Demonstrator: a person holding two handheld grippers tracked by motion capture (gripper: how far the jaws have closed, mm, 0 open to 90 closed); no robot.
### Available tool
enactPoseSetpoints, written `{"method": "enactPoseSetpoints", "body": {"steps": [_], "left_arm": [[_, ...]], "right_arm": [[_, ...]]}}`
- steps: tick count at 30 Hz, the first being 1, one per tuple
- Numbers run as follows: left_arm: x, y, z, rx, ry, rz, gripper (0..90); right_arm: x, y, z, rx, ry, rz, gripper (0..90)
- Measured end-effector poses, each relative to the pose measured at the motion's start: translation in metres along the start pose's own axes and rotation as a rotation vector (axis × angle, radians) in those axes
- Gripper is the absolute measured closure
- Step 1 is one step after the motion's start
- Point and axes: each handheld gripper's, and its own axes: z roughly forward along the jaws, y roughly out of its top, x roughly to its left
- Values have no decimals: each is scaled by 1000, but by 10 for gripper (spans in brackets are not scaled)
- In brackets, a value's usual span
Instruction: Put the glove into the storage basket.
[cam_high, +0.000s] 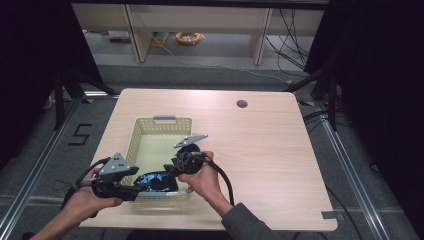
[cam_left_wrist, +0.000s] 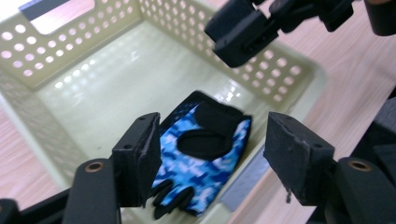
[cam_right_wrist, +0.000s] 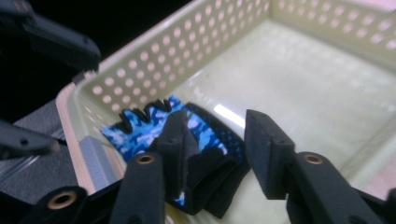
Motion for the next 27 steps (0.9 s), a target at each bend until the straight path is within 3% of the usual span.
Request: {"method": "enactPoseSetpoints", "body": {"steps": [5, 9, 13, 22, 23, 24, 27], "left_arm": [[-10, 3, -2, -66, -9, -23, 331], [-13, 5, -2, -92, -13, -33, 328], [-25, 5, -1, -124, -16, -53, 321], [-55, 3, 5, -140, -116, -35, 313], [-60, 2, 8, -153, -128, -59, 312], [-62, 1, 9, -145, -140, -42, 310], [-69, -2, 16, -147, -159, -60, 307]], "right_arm": [[-6, -1, -25, -57, 10, -12, 577], [-13, -7, -44, -88, 22, 15, 550], [-19, -17, -59, -117, 21, 32, 535], [-28, -37, -84, -169, 2, 39, 502], [-30, -38, -86, -171, 3, 25, 495], [-30, -42, -89, -176, -2, 51, 488], [-31, -51, -97, -190, -8, 64, 457]]}}
